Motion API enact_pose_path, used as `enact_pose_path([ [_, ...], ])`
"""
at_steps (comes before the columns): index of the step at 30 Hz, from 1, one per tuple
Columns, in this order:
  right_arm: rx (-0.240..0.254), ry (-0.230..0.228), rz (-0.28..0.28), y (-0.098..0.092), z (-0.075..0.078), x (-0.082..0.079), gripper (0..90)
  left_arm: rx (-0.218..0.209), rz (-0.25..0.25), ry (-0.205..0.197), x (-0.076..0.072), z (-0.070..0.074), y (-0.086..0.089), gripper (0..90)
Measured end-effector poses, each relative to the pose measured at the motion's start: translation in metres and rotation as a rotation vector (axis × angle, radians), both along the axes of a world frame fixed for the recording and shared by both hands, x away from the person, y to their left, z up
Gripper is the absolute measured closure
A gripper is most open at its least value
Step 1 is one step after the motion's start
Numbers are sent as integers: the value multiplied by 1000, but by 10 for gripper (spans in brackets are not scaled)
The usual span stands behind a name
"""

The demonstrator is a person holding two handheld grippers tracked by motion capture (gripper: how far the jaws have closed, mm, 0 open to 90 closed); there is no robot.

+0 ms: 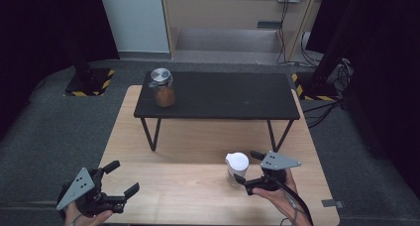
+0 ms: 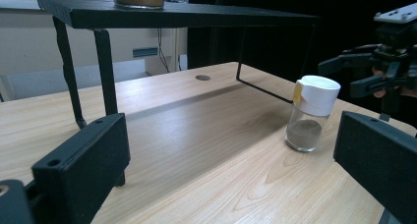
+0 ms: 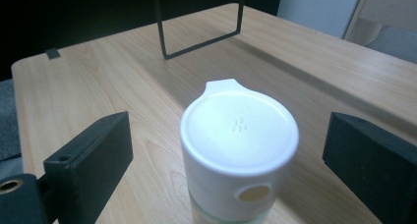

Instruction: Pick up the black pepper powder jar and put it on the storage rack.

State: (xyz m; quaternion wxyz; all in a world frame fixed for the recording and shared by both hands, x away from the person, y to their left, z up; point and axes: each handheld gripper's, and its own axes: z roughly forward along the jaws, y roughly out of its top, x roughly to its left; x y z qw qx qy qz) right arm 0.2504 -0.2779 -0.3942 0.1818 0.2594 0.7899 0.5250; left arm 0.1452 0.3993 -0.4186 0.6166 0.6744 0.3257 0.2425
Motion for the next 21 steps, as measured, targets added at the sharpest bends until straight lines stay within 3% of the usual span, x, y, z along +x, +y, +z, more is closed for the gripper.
enact_pose_path([
  [7,-22,15,14,11,-5,11,72,-2,-4,1,0,0,0,0],
  [15,-48,26,8,16,-7,17,158,0,-6,2,1,0,0,0],
  [21,-70,14,7,17,-6,18,308,0,-5,3,1,0,0,0],
])
